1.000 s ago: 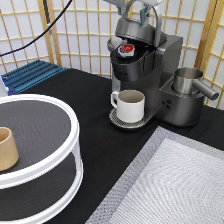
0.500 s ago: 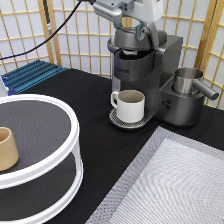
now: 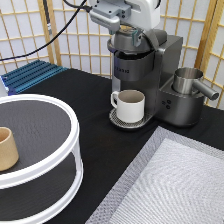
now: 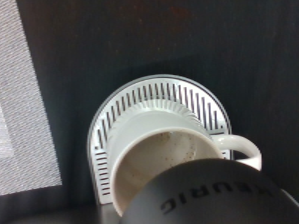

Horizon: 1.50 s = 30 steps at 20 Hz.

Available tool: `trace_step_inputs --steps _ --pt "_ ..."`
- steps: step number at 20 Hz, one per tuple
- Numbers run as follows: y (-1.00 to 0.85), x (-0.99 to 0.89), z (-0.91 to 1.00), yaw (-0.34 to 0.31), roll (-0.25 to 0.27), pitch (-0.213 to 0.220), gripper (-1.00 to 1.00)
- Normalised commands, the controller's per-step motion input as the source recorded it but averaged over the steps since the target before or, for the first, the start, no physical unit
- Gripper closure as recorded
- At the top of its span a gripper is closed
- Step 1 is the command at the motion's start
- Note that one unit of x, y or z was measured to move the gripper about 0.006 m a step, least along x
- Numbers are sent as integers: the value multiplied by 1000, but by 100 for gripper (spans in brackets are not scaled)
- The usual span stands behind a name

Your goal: Make coffee

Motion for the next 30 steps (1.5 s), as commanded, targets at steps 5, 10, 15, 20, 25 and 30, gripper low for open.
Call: trace_step_inputs --steps 5,10,15,20,25,30 --pt "-71 -590 1000 25 -72 -150 -100" --pt "617 -333 975 -1 -118 -154 -100" --pt "954 101 386 0 -226 -33 -100" --pt "408 262 -61 7 -287 0 -100" --pt "-9 67 -81 0 -257 0 -100" --pt "-66 30 -166 0 -195 0 -100"
